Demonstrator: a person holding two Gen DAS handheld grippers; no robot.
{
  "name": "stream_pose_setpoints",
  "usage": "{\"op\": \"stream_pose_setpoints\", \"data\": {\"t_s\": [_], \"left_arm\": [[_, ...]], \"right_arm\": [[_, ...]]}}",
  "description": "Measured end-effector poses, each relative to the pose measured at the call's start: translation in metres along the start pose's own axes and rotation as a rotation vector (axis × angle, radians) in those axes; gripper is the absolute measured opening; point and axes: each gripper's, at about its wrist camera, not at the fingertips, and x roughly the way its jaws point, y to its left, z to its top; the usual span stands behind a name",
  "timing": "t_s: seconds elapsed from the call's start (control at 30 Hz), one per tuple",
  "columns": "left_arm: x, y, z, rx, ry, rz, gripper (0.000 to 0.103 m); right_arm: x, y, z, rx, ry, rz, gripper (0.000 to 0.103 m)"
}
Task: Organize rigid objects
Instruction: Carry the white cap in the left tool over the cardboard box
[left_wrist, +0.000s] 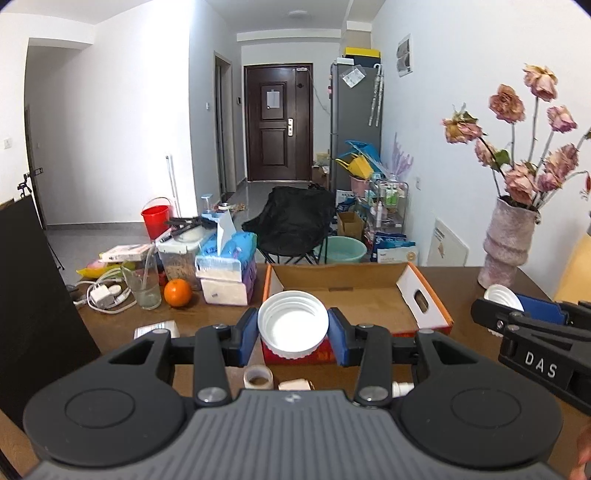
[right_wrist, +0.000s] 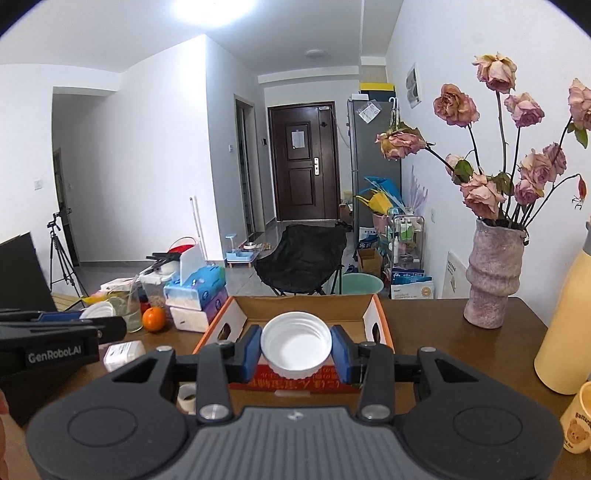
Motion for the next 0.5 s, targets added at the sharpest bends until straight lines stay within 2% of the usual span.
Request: {"op": "stream_pose_setpoints", "data": {"t_s": [0.33,0.5], "left_arm": [[0.048,-0.005,0.033,0.011,0.02,0.055,0.041],[0.082,-0.006,0.045,0.002,0.058,0.072,0.041]], "right_arm": [[0.046,-0.016,0.025,0.013,0.006,-0.035,0.039],[0.073,-0.024,0.04,0.013,0.016,-0.05,0.039]]}}
